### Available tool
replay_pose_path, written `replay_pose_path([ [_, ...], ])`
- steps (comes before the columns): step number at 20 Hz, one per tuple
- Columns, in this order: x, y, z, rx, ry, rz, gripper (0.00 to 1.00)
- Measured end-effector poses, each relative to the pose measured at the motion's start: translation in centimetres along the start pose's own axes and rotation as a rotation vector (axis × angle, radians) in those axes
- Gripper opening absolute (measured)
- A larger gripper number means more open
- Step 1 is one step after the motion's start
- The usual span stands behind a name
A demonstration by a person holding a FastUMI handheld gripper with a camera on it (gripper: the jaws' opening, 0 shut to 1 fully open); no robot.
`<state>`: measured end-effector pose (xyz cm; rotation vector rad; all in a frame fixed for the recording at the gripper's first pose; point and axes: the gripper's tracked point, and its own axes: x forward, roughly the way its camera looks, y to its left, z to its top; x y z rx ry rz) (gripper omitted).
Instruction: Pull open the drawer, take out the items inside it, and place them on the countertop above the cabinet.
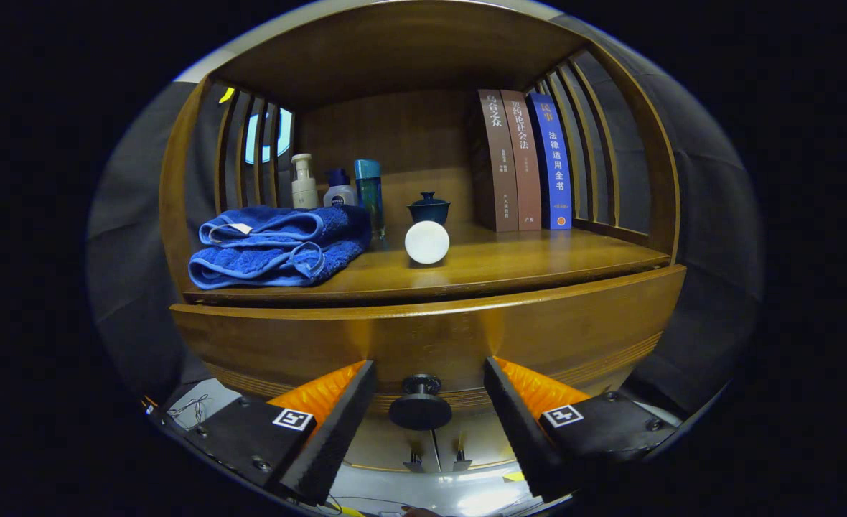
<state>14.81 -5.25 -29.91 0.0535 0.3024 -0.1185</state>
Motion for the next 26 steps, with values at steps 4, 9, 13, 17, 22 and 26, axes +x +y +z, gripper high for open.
replay_pose_path([
  [4,0.5,0.1,0.2,-0.019,0.002,-0.012,1.00],
  [9,0.7,0.2,0.1,-0.015,0.007,-0.012,1.00],
  [13,0.1,0.0,-0.5,-0.004,0.055,-0.007,1.00],
  [17,-2.9,0.4,1.2,0.000,0.020,0.004,1.00],
  [22,-8.3,2.1,7.7,-0.011,-0.071,0.055,0.99],
  [26,-13.5,2.3,15.7,-0.011,-0.185,0.060,0.99],
])
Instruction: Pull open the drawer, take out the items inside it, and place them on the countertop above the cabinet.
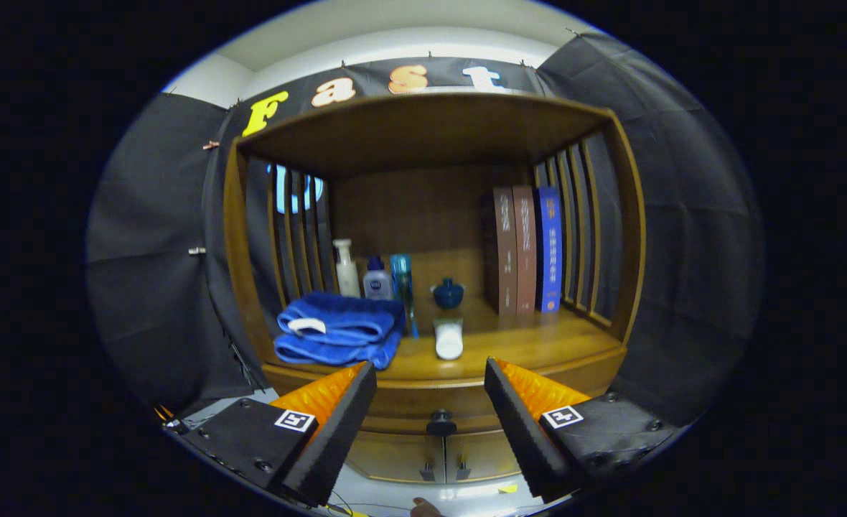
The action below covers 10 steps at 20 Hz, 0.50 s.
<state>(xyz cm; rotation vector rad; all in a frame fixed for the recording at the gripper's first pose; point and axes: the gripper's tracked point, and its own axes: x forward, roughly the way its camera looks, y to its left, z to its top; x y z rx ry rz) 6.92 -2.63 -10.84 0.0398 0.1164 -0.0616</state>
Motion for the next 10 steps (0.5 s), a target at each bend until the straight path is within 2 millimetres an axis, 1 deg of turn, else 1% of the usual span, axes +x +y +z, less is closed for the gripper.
replay_pose_path([
  [4,-3.1,0.6,6.5,-0.022,-0.065,0.002,0.99],
  [8,-6.6,1.2,11.8,-0.029,-0.130,0.005,0.99],
  [10,-8.5,1.2,13.7,-0.005,-0.166,0.003,0.99],
])
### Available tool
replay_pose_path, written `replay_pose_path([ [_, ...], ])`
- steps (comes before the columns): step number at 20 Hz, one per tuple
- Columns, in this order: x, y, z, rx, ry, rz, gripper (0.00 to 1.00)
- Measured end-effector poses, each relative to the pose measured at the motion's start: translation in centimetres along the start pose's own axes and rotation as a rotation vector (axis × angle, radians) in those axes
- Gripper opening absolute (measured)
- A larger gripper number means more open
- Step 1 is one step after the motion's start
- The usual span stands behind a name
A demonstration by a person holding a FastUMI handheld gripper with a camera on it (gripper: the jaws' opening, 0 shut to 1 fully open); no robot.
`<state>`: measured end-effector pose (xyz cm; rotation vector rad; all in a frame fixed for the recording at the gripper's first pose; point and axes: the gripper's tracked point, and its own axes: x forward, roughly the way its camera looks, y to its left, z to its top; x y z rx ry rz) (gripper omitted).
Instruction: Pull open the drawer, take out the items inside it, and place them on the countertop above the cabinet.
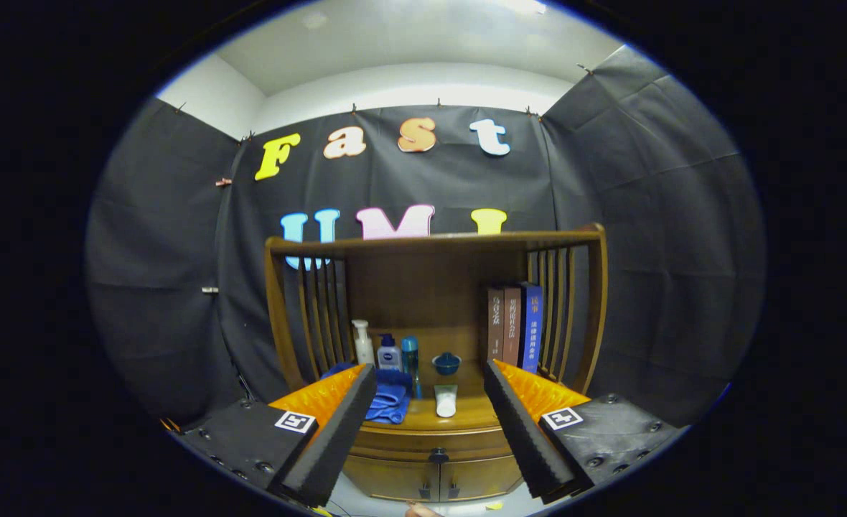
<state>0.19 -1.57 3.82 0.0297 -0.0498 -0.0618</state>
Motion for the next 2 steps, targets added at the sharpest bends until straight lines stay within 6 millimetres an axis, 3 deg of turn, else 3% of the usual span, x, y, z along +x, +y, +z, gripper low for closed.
replay_pose_path([
  [2,-1.16,-0.61,1.21,0.017,-0.010,-0.015,0.99],
])
